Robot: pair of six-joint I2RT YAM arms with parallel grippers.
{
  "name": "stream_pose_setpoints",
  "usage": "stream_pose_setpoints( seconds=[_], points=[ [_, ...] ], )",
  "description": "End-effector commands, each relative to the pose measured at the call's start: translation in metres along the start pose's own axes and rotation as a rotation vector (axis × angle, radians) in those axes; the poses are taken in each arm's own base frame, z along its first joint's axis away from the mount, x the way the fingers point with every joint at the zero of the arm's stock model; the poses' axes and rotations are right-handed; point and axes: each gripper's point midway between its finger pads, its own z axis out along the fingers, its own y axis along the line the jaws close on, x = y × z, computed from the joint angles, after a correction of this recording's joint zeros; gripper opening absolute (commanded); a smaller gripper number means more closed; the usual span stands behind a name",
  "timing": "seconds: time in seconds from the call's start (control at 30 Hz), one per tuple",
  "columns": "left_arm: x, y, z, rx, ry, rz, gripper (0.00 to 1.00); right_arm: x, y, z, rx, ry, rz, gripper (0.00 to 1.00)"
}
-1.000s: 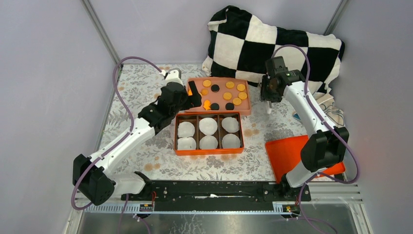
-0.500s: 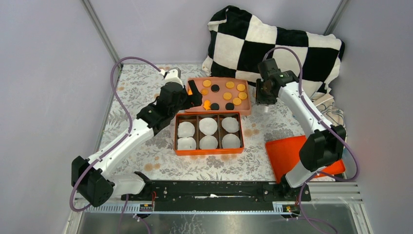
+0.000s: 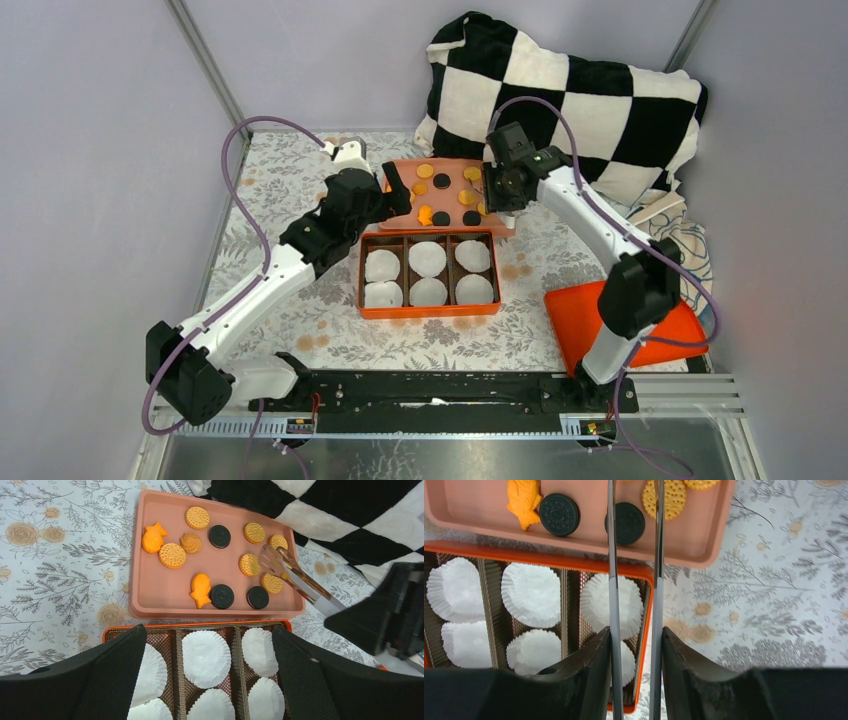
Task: Pack the cookies
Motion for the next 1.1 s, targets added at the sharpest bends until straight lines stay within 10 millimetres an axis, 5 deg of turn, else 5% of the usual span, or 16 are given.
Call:
stream_pose_setpoints(
  seconds=[0.0,0.2,0.6,0.73,0.97,1.07],
  points=[
    [-0.007,0.004,0.002,-0.037,-0.036,0.018,0.99,-0.022,0.024,0.015,-0.064,-0.039,-0.028,0.44],
    [-0.008,0.008,0.002,-0.052,-0.043,0.024,0.99,-0.013,0.022,0.034,-0.05,0.002,-0.026,0.51],
    [-0.002,0.006,0.004,-0.04,-0.025,0.02,0.99,0.005,0.033,0.032,-0.107,0.06,-0.004,0.55],
    [0.001,0.005,0.004,-0.032,-0.015,0.021,0.99,0.026,0.02,0.046,-0.022,0.161,-0.041,0.52],
    [0.001,0.006,0.001,-0.032,-0.016,0.016,0.99,0.031,0.005,0.045,0.111,0.18,-0.106,0.48],
    [0.0,0.006,0.0,-0.028,-0.016,0.014,0.99,0.028,0.007,0.045,0.111,0.173,-0.106,0.35]
  ],
)
